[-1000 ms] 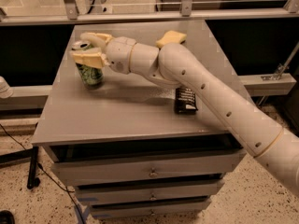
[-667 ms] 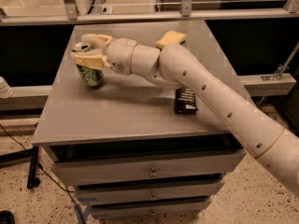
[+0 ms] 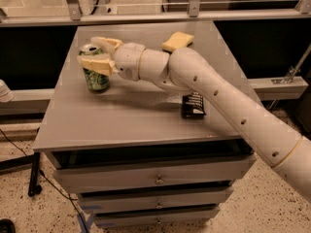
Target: Place green can upright
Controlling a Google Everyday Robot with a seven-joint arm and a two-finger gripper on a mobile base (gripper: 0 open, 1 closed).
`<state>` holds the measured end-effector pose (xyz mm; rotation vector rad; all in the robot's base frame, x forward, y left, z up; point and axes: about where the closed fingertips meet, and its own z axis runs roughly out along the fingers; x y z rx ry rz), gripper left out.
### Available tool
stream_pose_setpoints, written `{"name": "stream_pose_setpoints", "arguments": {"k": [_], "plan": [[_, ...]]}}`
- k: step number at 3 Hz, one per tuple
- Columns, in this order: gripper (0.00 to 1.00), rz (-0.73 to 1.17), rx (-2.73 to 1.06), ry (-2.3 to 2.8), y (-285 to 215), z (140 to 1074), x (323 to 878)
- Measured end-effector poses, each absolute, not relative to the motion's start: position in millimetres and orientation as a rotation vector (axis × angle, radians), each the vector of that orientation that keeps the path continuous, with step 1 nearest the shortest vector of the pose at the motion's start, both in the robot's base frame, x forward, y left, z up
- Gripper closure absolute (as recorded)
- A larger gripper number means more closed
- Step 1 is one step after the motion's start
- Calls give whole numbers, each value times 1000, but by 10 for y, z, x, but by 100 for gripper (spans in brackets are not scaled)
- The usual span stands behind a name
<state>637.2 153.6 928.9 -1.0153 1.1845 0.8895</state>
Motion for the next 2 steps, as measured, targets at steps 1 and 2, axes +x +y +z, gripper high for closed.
{"name": "stream_pose_setpoints", "arguments": {"k": [1,2], "plan": [[0,873,-1031,1212,1403,9268,6328],[0,840,-1068,1255,1174,9270,6250]]}}
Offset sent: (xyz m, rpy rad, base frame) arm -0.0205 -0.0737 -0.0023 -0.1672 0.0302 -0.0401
